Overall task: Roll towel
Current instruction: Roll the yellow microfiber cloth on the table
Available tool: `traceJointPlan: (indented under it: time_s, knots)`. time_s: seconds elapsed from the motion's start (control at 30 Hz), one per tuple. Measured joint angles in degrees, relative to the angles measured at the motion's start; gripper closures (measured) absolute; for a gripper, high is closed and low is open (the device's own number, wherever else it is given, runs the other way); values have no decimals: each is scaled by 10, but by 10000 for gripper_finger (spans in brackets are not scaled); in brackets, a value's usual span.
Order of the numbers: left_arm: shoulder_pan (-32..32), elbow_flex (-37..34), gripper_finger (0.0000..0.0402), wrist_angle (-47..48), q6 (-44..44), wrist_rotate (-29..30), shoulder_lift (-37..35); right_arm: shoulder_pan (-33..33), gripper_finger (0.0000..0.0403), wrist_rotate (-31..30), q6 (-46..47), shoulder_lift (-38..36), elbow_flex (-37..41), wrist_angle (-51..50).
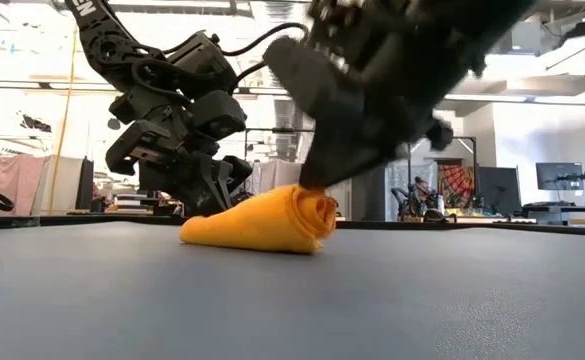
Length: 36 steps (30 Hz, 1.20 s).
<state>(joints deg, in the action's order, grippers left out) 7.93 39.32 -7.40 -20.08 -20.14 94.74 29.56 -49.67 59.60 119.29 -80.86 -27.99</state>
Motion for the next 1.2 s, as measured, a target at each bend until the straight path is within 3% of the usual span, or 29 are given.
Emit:
traceJointPlan:
  time_s: [0.17, 0.37, 0.5, 0.6, 0.87, 1.1, 1.2]
  knots:
    - [0, 0, 401, 1, 0, -2, 0, 4, 280, -27, -1, -29, 0, -3]
    - [1, -1, 401, 0, 7, -26, 0, 8, 246, -56, -21, -26, 9, 76]
    - [1, -1, 401, 0, 13, -29, 0, 3, 246, -51, -56, -27, 71, 220]
    - [1, -1, 401, 6, 20, -38, 0, -1, 254, -27, -35, -27, 120, 268]
    - [-3, -1, 401, 48, 24, -117, 0, 2, 278, 6, 39, -27, 178, 279]
    - [-49, -2, 402, 118, 24, -214, 0, -26, 284, 58, -91, -28, 178, 311]
    - [-66, 4, 401, 153, 20, -207, -16, -43, 284, 86, -146, -28, 178, 336]
